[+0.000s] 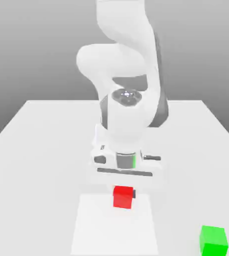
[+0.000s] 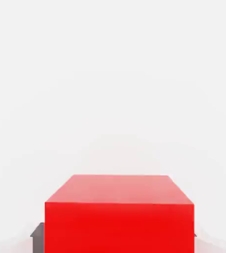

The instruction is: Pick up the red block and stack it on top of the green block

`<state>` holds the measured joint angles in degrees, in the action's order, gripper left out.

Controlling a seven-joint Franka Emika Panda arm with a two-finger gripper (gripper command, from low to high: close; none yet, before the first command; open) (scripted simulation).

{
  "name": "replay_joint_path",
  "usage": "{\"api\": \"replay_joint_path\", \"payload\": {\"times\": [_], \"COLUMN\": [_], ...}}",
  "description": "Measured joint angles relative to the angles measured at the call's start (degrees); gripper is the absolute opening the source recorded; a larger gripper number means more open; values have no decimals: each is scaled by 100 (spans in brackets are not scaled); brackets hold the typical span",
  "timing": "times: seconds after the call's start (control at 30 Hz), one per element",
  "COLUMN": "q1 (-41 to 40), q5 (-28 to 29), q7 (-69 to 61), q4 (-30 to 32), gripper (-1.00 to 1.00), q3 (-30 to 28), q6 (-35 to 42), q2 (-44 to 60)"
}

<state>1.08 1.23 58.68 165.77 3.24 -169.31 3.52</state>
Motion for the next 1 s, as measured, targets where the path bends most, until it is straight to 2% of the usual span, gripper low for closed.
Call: {"api": "replay_joint_path", "payload": {"times": [0.1, 0.17, 0.4, 0.67, 0.8, 0.83, 1.0], "q1": [66, 157, 687, 1191, 1369, 1414, 1414], "q5": [-159, -117, 213, 329, 543, 613, 613], "q7": [-114, -89, 110, 154, 303, 353, 353], "q4": [87, -90, -1463, -3112, -3407, -3426, -3426], "gripper": [-100, -100, -100, -100, -100, 100, 100], "q3": [-17, 39, 378, 772, 705, 654, 654], "q6": [529, 807, 1532, 2300, 1901, 1727, 1727], "q2": [-616, -707, 4, 864, 1547, 1744, 1744]}}
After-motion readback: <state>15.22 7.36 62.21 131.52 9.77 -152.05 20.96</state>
